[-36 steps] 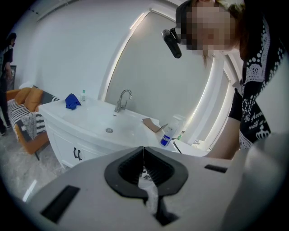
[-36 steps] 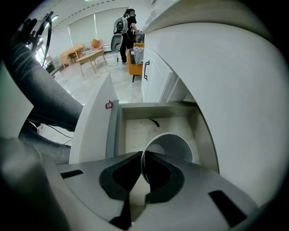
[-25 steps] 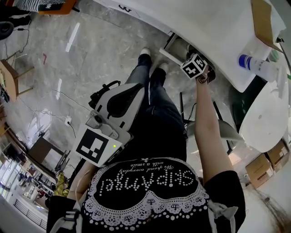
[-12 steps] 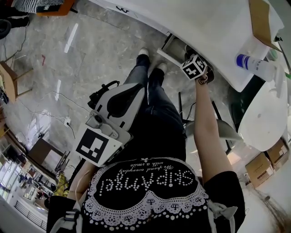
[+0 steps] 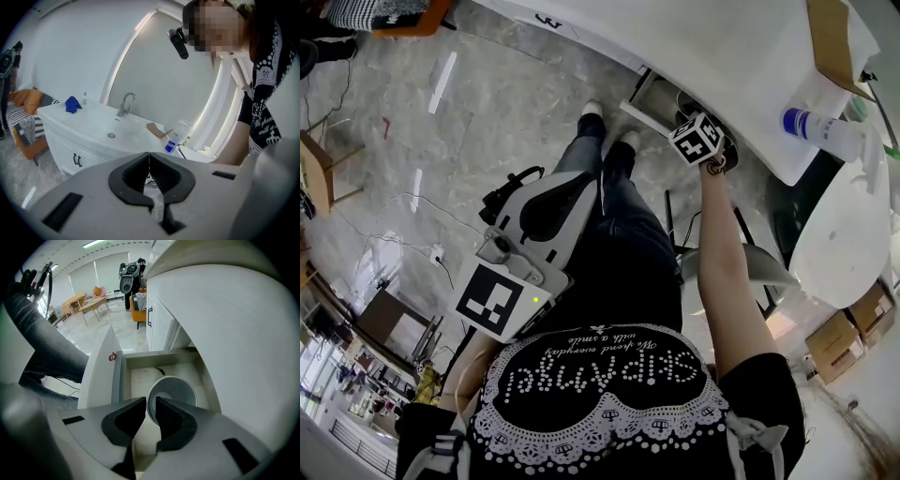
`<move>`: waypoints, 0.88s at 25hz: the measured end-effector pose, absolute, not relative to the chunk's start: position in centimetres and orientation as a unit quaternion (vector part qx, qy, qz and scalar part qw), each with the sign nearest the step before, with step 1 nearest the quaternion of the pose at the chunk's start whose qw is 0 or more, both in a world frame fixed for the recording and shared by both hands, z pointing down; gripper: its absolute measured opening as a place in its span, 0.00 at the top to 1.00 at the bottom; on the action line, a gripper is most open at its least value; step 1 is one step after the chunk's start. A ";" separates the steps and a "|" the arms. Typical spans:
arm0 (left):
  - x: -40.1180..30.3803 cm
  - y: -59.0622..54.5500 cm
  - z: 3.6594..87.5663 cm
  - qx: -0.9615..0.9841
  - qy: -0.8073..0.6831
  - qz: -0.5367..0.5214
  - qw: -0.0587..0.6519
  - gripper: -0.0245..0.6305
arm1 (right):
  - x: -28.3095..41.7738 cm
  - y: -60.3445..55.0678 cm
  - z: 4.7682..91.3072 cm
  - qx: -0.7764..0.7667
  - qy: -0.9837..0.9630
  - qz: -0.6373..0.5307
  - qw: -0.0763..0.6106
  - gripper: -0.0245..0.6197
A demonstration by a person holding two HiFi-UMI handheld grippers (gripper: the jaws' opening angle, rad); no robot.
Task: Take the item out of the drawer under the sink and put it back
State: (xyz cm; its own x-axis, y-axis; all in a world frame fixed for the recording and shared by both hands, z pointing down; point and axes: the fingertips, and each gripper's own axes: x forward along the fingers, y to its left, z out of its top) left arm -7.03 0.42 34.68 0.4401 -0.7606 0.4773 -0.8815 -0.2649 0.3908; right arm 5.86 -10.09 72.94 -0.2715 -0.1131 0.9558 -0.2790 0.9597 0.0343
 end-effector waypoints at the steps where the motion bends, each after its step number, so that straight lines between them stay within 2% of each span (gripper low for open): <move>1: -7.0 0.4 34.7 0.790 -0.520 0.096 0.311 0.96 | 5.8 -10.1 72.8 0.125 -0.795 0.069 0.590 0.88; 12: -6.8 0.3 34.3 0.793 -0.518 0.088 0.307 0.96 | 5.7 -10.5 71.1 0.143 -0.802 0.057 0.578 0.88; 18: -6.8 0.5 34.1 0.795 -0.519 0.084 0.303 0.96 | 5.4 -11.0 69.0 0.194 -0.818 0.091 0.534 0.88; 22: -6.7 0.7 34.0 0.796 -0.519 0.081 0.301 0.96 | 5.3 -10.8 67.9 0.208 -0.824 0.085 0.520 0.93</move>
State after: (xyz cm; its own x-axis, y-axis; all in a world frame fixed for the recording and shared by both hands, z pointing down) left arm -6.75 0.66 33.98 0.4479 -0.7776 0.4413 -0.8752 -0.2804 0.3942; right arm 5.31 -10.82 67.92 -0.3713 -0.2544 0.8930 -0.4322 0.8986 0.0762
